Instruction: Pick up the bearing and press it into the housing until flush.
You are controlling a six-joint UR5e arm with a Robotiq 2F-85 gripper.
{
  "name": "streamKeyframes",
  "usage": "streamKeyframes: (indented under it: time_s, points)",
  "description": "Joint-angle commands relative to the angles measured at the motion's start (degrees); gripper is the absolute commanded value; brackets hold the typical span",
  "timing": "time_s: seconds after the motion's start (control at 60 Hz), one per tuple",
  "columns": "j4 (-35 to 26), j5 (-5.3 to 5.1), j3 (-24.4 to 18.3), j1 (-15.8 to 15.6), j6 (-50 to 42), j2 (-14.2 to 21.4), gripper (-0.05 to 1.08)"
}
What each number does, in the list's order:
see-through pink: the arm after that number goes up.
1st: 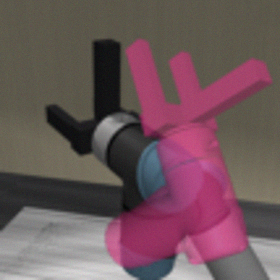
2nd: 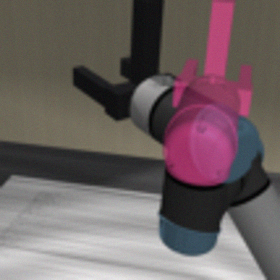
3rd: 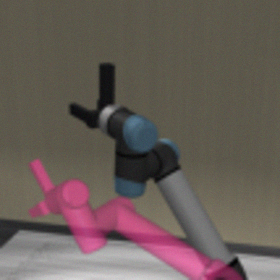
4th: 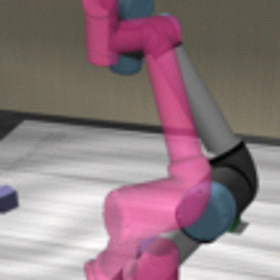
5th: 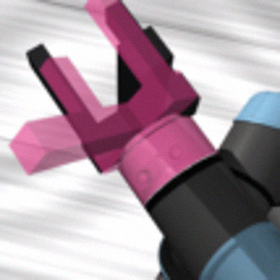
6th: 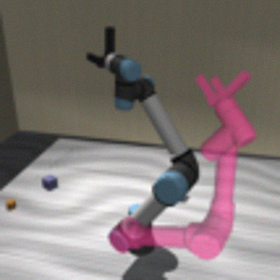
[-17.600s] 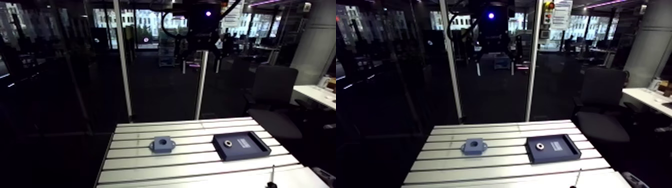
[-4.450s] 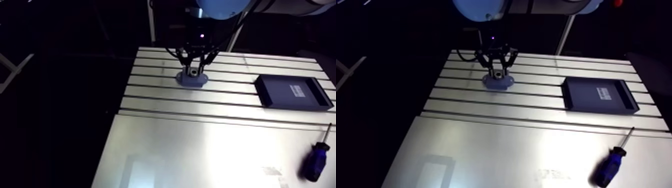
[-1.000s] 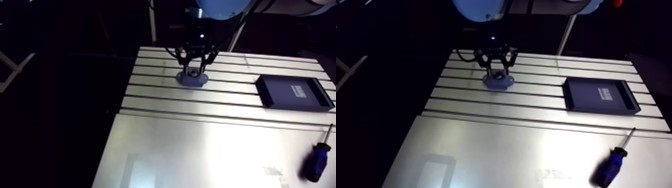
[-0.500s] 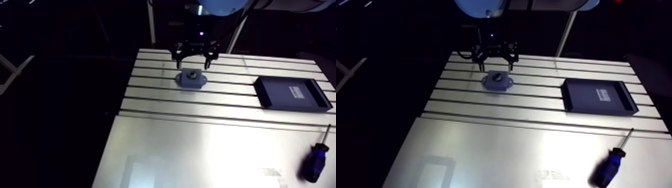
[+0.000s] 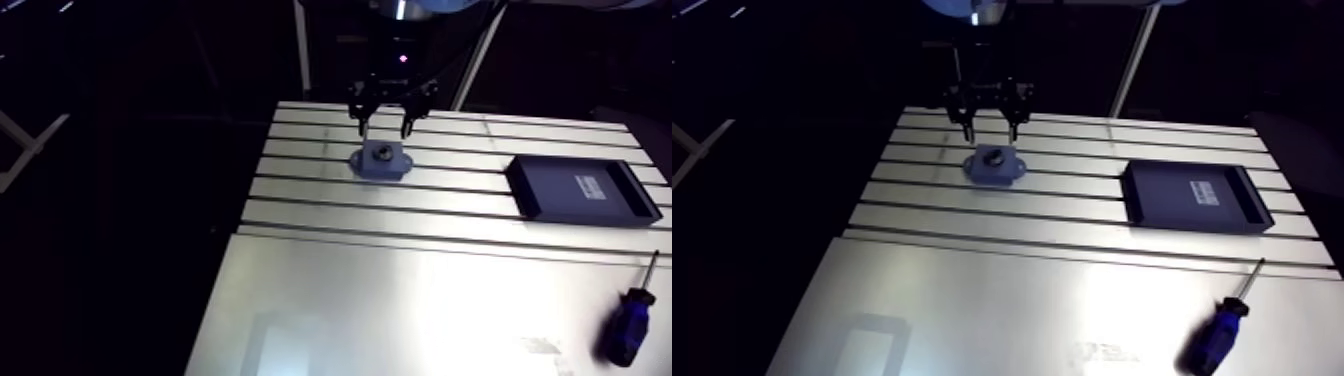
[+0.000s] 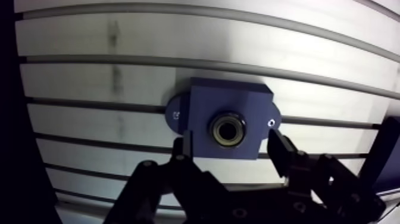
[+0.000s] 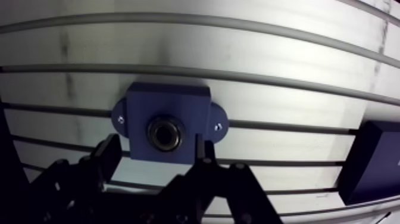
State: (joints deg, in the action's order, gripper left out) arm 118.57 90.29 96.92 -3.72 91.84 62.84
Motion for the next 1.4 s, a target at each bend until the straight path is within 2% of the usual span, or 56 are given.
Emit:
streamKeyframes:
  time_s: [0.017,0.117,0.233,0.483,0.783,0.95,1.4]
  points:
    - [0.3,0.21,0.4,0.1,1.5,0.0,0.97]
    - [0.5,0.28,0.4,0.2,1.8,0.0,1.04]
    - [0.7,0.28,0.4,0.2,1.8,0.0,1.05]
    - [0.5,0.36,0.1,0.2,1.8,-0.1,1.06]
    - [0.5,-0.33,0.4,0.0,1.8,-0.3,1.06]
    - [0.6,0.01,0.9,0.1,1.8,-0.4,1.06]
    - [1.0,0.02,1.5,0.1,1.9,-0.6,1.06]
